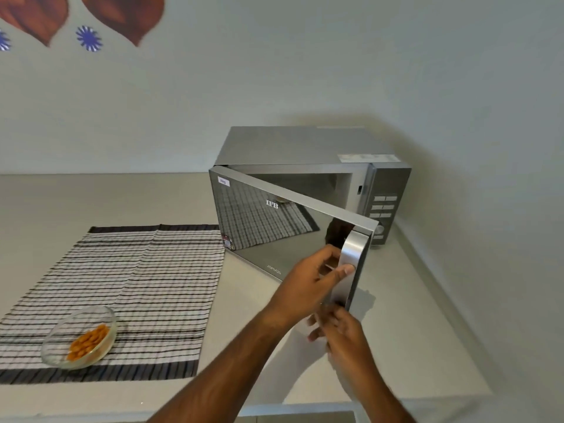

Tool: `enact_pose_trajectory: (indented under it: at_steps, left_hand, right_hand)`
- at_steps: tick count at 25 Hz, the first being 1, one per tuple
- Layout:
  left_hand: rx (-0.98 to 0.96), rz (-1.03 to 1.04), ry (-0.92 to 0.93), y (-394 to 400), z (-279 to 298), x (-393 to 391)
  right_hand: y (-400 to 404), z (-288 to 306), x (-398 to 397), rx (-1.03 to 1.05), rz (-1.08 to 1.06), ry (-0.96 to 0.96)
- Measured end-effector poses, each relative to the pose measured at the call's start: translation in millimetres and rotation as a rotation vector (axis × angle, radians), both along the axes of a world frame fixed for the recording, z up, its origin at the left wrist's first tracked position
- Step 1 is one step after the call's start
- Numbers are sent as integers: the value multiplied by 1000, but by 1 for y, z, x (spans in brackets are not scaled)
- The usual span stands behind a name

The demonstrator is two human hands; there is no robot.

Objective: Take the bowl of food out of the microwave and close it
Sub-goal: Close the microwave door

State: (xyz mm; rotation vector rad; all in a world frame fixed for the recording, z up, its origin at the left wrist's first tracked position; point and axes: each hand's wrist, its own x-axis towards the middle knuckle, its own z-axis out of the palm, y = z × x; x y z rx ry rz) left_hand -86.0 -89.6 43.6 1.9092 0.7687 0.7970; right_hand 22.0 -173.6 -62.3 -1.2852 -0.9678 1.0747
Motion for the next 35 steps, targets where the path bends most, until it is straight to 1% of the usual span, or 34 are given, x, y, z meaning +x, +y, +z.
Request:
enact_pose_trajectory:
  at_steps: [3,5,6,8,11,18,22,29,35]
  left_hand:
    - [25,47,19,16,-3,31]
    - [22,74,18,27,-4,47]
    - [19,88,20,33,-4,56]
    - [34,116,30,44,-4,71]
    - [92,165,73,61,-2,91]
    - [161,217,138,105,4,132]
    - [141,247,107,126,8,146]
    - [124,291,85,137,8,156]
    - [126,286,80,145,10,160]
  right_hand:
    - [7,6,36,3,-236,-15]
    - [15,9,58,13,-335,-59]
    - [20,10,68,23,-338,-58]
    - [33,11,87,42,-276,-60]
    - [61,14,107,27,-190,-140]
    - [122,19,144,-7,-198,-316]
    - [149,20,158,-8,-178,-363]
    - [167,18,169,-40,-166,-419]
    - [176,19,169,-58,-183,-417]
